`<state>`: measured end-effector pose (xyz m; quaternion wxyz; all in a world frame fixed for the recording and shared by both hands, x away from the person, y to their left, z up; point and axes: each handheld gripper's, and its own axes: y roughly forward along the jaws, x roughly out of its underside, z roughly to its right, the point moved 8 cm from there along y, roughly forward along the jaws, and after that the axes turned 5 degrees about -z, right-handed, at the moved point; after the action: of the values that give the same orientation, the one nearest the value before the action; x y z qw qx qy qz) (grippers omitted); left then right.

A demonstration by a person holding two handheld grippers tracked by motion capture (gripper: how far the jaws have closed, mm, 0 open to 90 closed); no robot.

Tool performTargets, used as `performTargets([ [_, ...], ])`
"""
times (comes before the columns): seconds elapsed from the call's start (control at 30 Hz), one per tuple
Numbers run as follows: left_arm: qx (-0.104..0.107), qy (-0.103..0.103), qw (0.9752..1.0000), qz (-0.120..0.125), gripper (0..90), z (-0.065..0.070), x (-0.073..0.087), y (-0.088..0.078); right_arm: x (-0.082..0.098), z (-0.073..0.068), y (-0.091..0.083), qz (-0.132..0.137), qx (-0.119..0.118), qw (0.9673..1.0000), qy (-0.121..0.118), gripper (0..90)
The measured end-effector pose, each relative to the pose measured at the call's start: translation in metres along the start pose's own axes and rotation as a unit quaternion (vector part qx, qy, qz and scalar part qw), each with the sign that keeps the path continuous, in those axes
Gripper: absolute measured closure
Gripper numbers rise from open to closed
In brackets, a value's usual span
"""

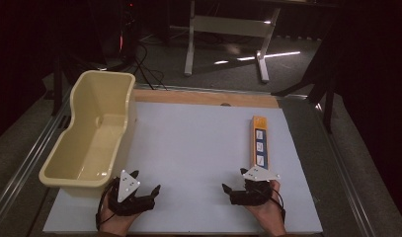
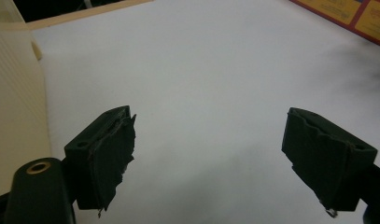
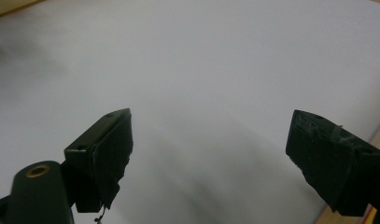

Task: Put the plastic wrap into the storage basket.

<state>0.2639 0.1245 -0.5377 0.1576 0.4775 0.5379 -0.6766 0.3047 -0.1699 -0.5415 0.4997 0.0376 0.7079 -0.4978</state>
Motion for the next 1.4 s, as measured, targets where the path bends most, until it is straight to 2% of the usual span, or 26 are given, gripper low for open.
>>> performTargets([
  [0.17,0.002,0.003,1.0000,0.008,16.8,0.001,-0.002,-0.001,0.000,-0.001,-0.001,-0.001,0.000,1.0000,0.001,15.5],
  [0.27,0.003,0.002,1.0000,0.003,16.6,0.002,-0.001,0.000,-0.001,-0.001,0.000,-0.002,0.001,1.0000,-0.002,15.5],
  [0.47,0.008,0.001,0.9999,0.006,16.1,0.005,-0.001,0.000,-0.012,0.013,-0.006,-0.002,0.008,0.9999,0.007,15.3],
  [0.57,0.002,-0.001,1.0000,0.006,16.4,0.002,-0.001,0.000,-0.020,0.027,-0.005,-0.007,0.032,0.9994,0.004,14.6],
  [0.67,-0.002,-0.003,0.9999,0.013,16.9,0.002,-0.002,-0.003,-0.024,0.044,-0.005,-0.014,0.062,0.9978,0.020,14.6],
  [0.7,-0.002,-0.003,0.9999,0.012,16.9,0.001,-0.002,-0.002,-0.026,0.052,-0.004,-0.020,0.070,0.9968,0.033,14.8],
  [0.87,0.000,-0.004,1.0000,0.009,16.9,0.002,-0.001,-0.001,-0.027,0.082,0.000,-0.046,0.108,0.9909,0.065,15.0],
  [0.9,0.000,-0.004,1.0000,0.009,16.9,0.002,-0.001,-0.001,-0.027,0.082,0.000,-0.046,0.108,0.9909,0.065,15.0],
  [0.93,-0.001,-0.003,1.0000,0.005,16.9,0.003,0.000,0.000,-0.026,0.093,0.003,-0.053,0.113,0.9891,0.078,14.9],
  [1.03,0.002,0.001,1.0000,0.001,17.0,0.006,0.000,0.001,-0.023,0.107,0.005,-0.067,0.126,0.9858,0.088,14.3],
  [1.1,0.003,0.002,1.0000,0.001,17.0,0.007,0.000,0.001,-0.022,0.110,0.006,-0.071,0.128,0.9851,0.091,14.2],
  [1.13,0.005,0.003,1.0000,0.000,17.1,0.009,0.000,0.002,-0.021,0.118,0.008,-0.080,0.133,0.9826,0.101,14.1],
  [1.23,0.007,0.005,1.0000,-0.003,17.6,0.010,0.001,0.004,-0.019,0.129,0.012,-0.096,0.140,0.9782,0.120,14.2],
  [1.4,0.008,0.004,1.0000,-0.001,18.2,0.010,0.001,0.003,-0.020,0.140,0.021,-0.122,0.140,0.9708,0.152,14.7],
])
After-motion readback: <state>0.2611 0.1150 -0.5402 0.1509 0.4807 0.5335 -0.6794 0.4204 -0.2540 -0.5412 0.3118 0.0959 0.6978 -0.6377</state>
